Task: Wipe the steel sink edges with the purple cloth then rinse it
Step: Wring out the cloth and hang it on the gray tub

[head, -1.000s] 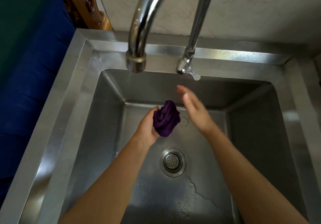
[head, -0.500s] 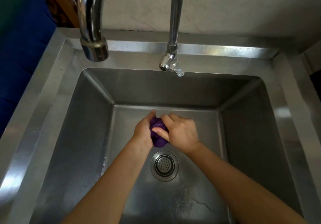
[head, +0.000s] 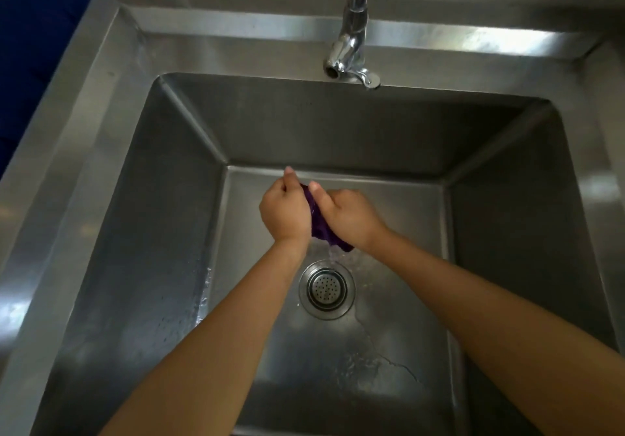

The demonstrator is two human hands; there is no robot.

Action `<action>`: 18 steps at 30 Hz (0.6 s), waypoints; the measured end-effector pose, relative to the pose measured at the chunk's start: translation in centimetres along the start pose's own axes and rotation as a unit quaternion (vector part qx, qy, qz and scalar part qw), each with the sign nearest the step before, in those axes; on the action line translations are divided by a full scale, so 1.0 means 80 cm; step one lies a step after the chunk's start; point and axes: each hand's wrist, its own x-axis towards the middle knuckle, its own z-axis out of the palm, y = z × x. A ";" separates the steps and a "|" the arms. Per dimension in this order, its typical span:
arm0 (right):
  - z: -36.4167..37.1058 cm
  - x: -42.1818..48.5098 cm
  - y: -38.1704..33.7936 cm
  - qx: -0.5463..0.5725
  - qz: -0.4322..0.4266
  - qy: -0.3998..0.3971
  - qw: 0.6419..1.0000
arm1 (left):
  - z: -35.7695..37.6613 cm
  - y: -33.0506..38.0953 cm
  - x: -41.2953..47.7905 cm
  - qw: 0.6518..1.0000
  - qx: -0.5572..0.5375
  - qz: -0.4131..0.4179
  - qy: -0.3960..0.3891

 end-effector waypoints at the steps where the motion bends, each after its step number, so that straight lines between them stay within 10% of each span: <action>1: -0.002 0.003 0.000 0.043 0.024 -0.023 0.999 | -0.001 -0.001 0.000 1.000 -0.008 0.006 -0.007; 8: -0.022 0.000 0.003 0.186 0.135 -0.004 0.973 | -0.010 -0.006 -0.003 0.989 -0.089 -0.073 -0.097; 13: -0.021 -0.046 0.009 -0.023 -0.157 0.077 0.984 | -0.011 0.000 0.016 0.937 -0.146 -0.285 -0.139; 18: -0.015 -0.031 0.026 -0.271 -0.285 0.129 0.910 | -0.022 0.040 -0.003 0.884 -0.140 -0.328 -0.303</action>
